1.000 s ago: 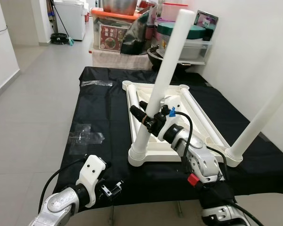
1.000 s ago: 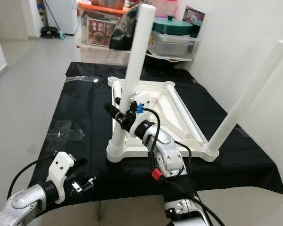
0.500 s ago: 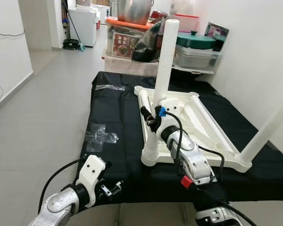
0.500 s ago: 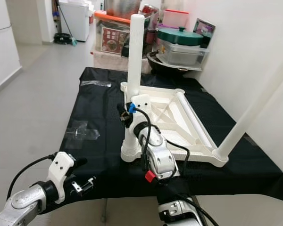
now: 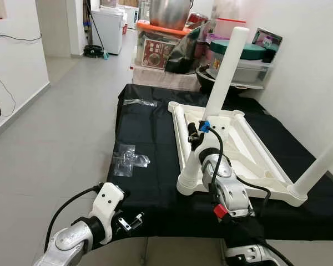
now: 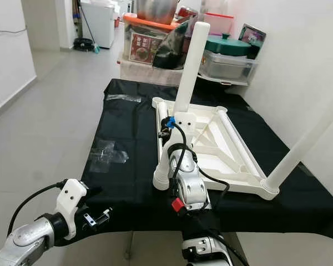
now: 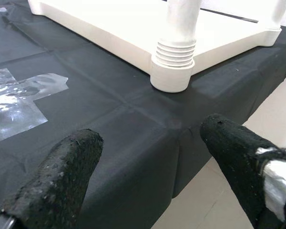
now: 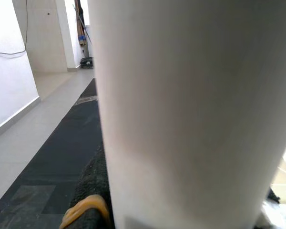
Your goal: Building children table
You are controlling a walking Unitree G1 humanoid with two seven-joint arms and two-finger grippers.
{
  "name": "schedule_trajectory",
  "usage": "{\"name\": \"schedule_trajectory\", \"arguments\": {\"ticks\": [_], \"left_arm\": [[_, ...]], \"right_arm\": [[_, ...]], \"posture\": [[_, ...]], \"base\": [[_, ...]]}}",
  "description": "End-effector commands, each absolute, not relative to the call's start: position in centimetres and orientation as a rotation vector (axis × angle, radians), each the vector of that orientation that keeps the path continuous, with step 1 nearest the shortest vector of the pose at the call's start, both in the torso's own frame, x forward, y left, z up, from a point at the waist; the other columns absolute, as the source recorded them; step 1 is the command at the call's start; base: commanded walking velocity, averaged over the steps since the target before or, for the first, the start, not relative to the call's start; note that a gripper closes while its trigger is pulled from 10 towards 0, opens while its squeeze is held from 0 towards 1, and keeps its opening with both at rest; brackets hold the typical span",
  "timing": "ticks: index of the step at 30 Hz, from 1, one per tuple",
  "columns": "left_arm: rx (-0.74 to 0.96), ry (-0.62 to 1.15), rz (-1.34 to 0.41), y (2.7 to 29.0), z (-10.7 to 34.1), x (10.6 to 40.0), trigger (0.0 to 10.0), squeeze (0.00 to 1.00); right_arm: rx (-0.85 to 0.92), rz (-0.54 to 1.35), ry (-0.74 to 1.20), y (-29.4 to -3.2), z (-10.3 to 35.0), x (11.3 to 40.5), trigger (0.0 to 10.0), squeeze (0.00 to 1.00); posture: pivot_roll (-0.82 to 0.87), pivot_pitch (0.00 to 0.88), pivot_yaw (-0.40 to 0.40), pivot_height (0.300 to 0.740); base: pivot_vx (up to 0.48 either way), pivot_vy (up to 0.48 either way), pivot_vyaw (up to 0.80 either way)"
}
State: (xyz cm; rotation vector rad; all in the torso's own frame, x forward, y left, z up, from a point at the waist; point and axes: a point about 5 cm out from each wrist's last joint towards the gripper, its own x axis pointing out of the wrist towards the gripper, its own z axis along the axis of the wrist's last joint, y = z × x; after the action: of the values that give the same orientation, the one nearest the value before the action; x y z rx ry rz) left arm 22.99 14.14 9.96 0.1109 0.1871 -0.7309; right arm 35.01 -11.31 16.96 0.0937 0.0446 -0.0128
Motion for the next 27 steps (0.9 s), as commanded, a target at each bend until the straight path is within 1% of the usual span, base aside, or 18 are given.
{"name": "schedule_trajectory", "arguments": {"ticks": [1,9,10,11,12,13,27], "left_arm": [[0.111,0.196,-0.735,14.0,9.7,23.0,10.0,0.0],[0.112,0.198,-0.734,14.0,9.7,23.0,10.0,0.0],[0.113,0.2,-0.734,14.0,9.6,23.0,10.0,0.0],[0.113,0.2,-0.734,14.0,9.6,23.0,10.0,0.0],[0.113,0.202,-0.734,14.0,9.6,23.0,10.0,0.0],[0.114,0.203,-0.735,14.0,9.6,23.0,10.0,0.0],[0.118,0.208,-0.739,14.2,9.5,22.9,10.0,0.0]], "right_arm": [[0.076,-0.094,0.192,-12.8,13.9,34.5,0.0,0.0],[0.077,-0.077,0.151,-12.4,14.9,34.7,0.0,0.0],[0.077,-0.068,0.14,-12.2,15.2,34.8,2.3,0.0],[0.077,-0.068,0.14,-12.2,15.2,34.8,2.3,0.0],[0.075,-0.056,0.135,-12.1,15.4,34.9,5.3,0.0],[0.076,-0.052,0.14,-12.0,15.3,34.9,10.0,0.0],[0.104,-0.03,0.135,-11.7,15.6,34.7,10.0,0.0]], "posture": [[0.06,0.0,-0.144,0.74],[0.06,0.0,-0.145,0.74],[0.06,0.0,-0.145,0.74],[0.06,0.0,-0.145,0.74],[0.06,0.0,-0.145,0.74],[0.06,0.0,-0.142,0.74],[0.06,0.0,-0.136,0.74]], "base": [[0.0,0.0,0.0],[0.0,0.0,0.0],[0.0,0.0,0.0],[0.0,0.0,0.0],[0.0,0.0,0.0],[0.0,0.0,0.0],[0.0,0.0,0.0]]}}
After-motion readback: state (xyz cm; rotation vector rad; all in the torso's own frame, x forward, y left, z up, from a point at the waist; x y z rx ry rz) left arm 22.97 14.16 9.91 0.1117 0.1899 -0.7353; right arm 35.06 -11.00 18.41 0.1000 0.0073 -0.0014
